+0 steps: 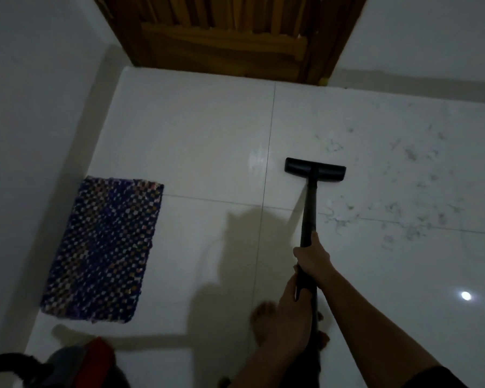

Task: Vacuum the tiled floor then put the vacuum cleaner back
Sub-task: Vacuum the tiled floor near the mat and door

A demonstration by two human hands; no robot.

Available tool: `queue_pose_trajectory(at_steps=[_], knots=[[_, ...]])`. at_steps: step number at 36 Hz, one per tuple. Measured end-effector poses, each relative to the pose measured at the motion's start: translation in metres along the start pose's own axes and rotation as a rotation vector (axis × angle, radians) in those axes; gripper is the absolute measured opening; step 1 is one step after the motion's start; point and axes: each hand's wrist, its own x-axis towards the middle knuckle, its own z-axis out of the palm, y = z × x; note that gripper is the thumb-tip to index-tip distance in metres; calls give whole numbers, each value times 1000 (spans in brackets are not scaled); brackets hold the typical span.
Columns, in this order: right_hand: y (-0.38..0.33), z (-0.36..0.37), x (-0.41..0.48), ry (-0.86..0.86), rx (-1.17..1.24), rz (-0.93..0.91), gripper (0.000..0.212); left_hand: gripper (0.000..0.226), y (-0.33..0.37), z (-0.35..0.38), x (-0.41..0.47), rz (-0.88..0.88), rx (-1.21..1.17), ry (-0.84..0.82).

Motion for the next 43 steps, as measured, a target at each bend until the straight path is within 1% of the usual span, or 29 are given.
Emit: queue_pose_trajectory(at_steps=[4,7,15,19,26,29,33,36,43], knots=[[-26,-27,21,-13,-4,-10,77,39,36,18,21,11,12,-6],[-42,-46,36,-8,-8,-18,77,42,55,34,34,26,19,-11],[-74,-91,74,6,31,-43,78,39,100,70,63,48,19,-24],[-90,-105,97,7,36,-59,77,39,119,83,82,54,3,-27],[-123,-122,134,-21,31,-58,78,38,157,100,117,51,17,18],[-135,-133,147,-27,-4,-77,77,37,172,108,128,44,0,26],[-151,-148,168,-22,22,-74,77,36,190,120,150,38,-12,40],[-161,-158,182,-5,25,-81,77,36,202,128,164,37,-5,25],[-181,-176,216,21,27,-115,75,38,230,140,184,99,17,-7]])
